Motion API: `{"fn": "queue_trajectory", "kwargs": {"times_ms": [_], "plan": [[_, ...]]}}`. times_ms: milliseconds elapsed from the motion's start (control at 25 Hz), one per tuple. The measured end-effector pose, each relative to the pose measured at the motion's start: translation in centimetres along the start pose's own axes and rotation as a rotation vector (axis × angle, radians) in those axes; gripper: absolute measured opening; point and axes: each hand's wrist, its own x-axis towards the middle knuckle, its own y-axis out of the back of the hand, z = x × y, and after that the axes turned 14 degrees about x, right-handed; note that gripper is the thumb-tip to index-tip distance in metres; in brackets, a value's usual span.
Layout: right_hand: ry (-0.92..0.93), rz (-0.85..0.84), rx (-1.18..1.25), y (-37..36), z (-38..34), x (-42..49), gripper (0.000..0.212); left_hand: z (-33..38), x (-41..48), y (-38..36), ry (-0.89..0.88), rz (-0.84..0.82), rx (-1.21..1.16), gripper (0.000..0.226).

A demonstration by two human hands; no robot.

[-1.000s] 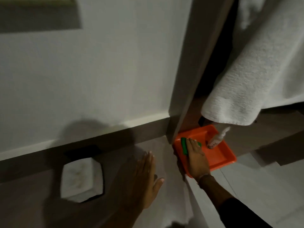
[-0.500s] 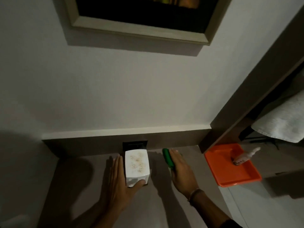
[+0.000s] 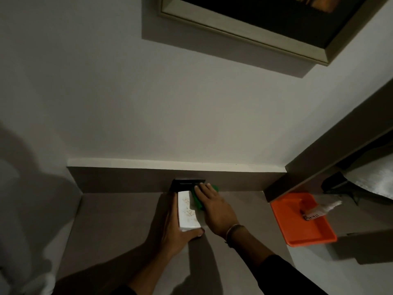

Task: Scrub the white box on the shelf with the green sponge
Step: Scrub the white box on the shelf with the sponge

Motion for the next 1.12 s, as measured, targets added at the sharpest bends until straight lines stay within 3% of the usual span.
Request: {"fn": "queue_trajectory", "kwargs": {"times_ms": [80,280,480,520,560,640,720,800,880,920,1000,1120], "plan": [[0.05,-0.039,-0.045,-0.5,-0.7,-0.1,0.073,-0.6,0.1,-0.3,-0.002,0.036,0.016,0.138],[0.226,-0.155,-0.137,-0.1,0.8,-6.2,0.075,-1.0,-0.3,-0.6,-0.008,0.101,-0.035,0.109],[0.032,-0.029,-0.126,1.2,1.3,-1.8,0.075,0.5,-0.9,0.3,-0.049,0.057,0.032,0.13],[0.028,-0.035,-0.097,0.9,0.4,0.0,0.074,-0.2,-0.3,0.7,-0.145,0.049,0.054,0.134],[0.045,-0.061,-0.095,0.4,-0.4,1.2,0.073,-1.8,0.4,0.7,-0.25,0.196,0.101,0.136],[0.159,-0.132,-0.134,-0.6,-1.6,1.2,0.076,3.1,1.1,-3.2,-0.104,0.096,0.295,0.108],[0.311,-0.218,-0.172,-0.6,-1.5,-2.1,0.071,2.3,1.7,-3.9,-0.009,0.066,0.366,0.074],[0.378,-0.27,-0.177,0.4,0.0,-6.2,0.067,-1.6,-0.7,0.0,0.03,0.161,0.409,0.091],[0.313,-0.257,-0.175,2.0,2.5,-8.3,0.076,-0.2,-0.9,-0.3,-0.051,0.132,0.031,0.11],[0.243,-0.226,-0.17,2.5,3.5,-8.0,0.079,-1.5,-1.1,0.0,-0.052,0.11,-0.014,0.115],[0.148,-0.148,-0.147,2.7,4.4,-5.3,0.077,-0.4,-0.6,-0.2,-0.127,0.127,-0.039,0.118],[0.109,-0.11,-0.096,1.7,2.0,0.0,0.073,-0.5,-0.7,-0.3,-0.056,0.114,-0.014,0.128]]}}
